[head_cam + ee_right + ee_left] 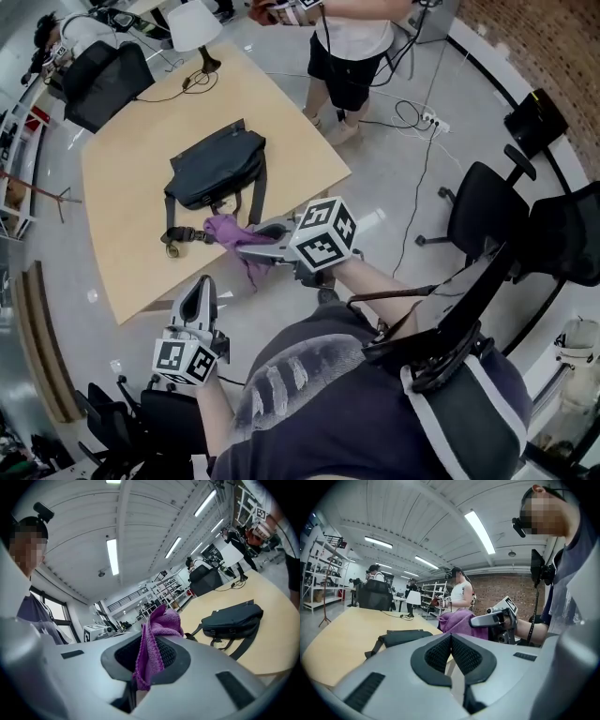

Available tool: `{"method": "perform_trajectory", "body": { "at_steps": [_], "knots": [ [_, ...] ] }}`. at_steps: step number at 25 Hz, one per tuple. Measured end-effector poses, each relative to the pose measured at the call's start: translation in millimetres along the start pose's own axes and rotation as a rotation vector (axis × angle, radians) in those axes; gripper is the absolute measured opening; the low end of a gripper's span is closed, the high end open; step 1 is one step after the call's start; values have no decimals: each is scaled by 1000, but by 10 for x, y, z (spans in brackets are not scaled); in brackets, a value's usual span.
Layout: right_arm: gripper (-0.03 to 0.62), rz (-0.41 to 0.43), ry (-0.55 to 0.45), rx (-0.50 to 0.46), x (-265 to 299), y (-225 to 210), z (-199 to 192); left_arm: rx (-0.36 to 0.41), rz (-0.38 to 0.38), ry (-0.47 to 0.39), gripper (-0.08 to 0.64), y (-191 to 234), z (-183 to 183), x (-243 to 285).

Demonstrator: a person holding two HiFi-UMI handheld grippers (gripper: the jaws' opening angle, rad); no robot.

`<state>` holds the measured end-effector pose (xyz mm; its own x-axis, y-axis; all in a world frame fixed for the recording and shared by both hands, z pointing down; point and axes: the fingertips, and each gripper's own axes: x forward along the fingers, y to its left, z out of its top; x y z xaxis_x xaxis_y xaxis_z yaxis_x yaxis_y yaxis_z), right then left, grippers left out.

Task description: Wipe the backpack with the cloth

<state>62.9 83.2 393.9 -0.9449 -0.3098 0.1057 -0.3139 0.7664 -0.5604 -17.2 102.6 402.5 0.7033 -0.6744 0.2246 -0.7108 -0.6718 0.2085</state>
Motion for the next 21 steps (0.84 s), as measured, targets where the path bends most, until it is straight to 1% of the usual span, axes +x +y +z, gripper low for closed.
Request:
{"method": "perform_trajectory", "body": {
  "at_steps": [7, 10, 12, 15, 18, 21],
  "knots": [
    [29, -21, 12, -12, 324, 643, -325, -31, 12, -48, 9, 52, -212, -882],
    [31, -30, 17, -7, 448, 918, -492, -51, -4, -55, 8, 28, -349, -1244],
    [29, -41, 30, 4, 495, 1029, -613, -64, -30, -44, 9, -6, -482, -1408],
    [29, -58, 46, 28, 427, 1213, -784, -72, -71, -10, 8, -136, -641, -1590],
    [29, -66, 3, 34, 247, 1435, -822, -46, -89, -12, 9, -271, -605, -1690],
    [29, -62, -46, 68, 68, 1616, -880, -24, -87, -26, 9, -426, -543, -1762]
  ]
}}
